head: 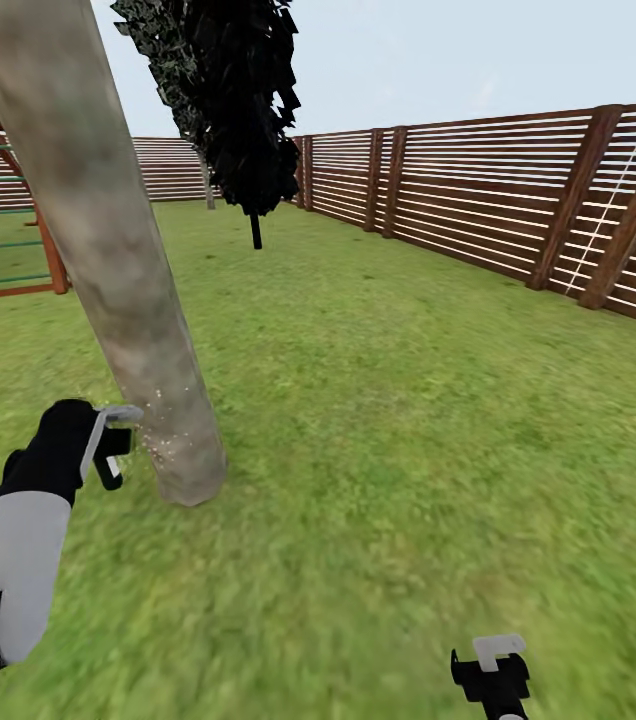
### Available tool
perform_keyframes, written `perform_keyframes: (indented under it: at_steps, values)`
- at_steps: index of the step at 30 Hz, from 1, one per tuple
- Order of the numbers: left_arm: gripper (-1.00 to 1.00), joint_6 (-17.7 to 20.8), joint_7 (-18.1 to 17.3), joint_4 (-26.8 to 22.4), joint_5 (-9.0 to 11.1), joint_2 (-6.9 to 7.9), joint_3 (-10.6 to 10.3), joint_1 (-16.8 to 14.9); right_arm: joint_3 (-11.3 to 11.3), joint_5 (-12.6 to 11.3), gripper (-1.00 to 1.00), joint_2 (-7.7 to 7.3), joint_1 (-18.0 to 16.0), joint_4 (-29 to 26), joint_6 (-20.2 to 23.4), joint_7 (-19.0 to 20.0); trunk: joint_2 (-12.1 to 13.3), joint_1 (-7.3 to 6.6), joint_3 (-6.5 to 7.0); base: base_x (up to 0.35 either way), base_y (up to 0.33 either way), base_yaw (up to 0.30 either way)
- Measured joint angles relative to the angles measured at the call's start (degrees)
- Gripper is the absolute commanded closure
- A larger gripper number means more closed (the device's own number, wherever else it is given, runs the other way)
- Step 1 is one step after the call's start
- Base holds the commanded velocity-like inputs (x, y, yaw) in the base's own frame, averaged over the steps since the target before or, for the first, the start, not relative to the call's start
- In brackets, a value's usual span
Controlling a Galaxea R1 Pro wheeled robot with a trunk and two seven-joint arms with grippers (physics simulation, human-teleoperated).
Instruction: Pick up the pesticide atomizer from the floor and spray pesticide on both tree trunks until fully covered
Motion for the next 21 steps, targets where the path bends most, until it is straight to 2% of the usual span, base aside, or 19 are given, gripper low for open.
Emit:
perform_keyframes:
  at_steps: [1, 5, 8, 13, 21]
  values:
    - [1.00, 0.0, 0.0, 0.0, 0.3, 0.47, -0.1, 0.3, 0.0, 0.0, -1.00, 0.00, 0.0, 0.0, 0.0, 0.0, 0.0, 0.00, 0.00, 0.000, 0.000, 0.000]
    - [1.00, -0.2, 0.0, 0.1, 0.5, 0.18, 0.0, 0.6, 0.0, 0.0, -1.00, 0.00, 0.0, 0.0, 0.0, 0.0, 0.0, 0.00, 0.00, 0.063, -0.116, 0.000]
    - [1.00, -0.4, 0.1, 0.2, 0.5, 0.21, 0.1, 1.9, 0.0, 0.0, -1.00, 0.08, 0.0, 0.0, 0.0, 0.0, 0.0, 0.00, 0.00, 0.104, -0.250, 0.112]
    - [1.00, -0.4, 0.1, 0.2, 0.6, -0.02, 0.1, 2.2, 0.0, 0.0, -1.00, 0.09, 0.0, 0.0, 0.0, 0.0, 0.0, 0.00, 0.00, 0.038, -0.270, 0.240]
    - [1.00, -0.5, 0.1, 0.1, 0.6, -0.90, 0.1, 2.2, 0.0, 0.0, -1.00, 0.02, 0.0, 0.0, 0.0, 0.0, 0.0, 0.00, 0.00, 0.124, -0.267, 0.013]
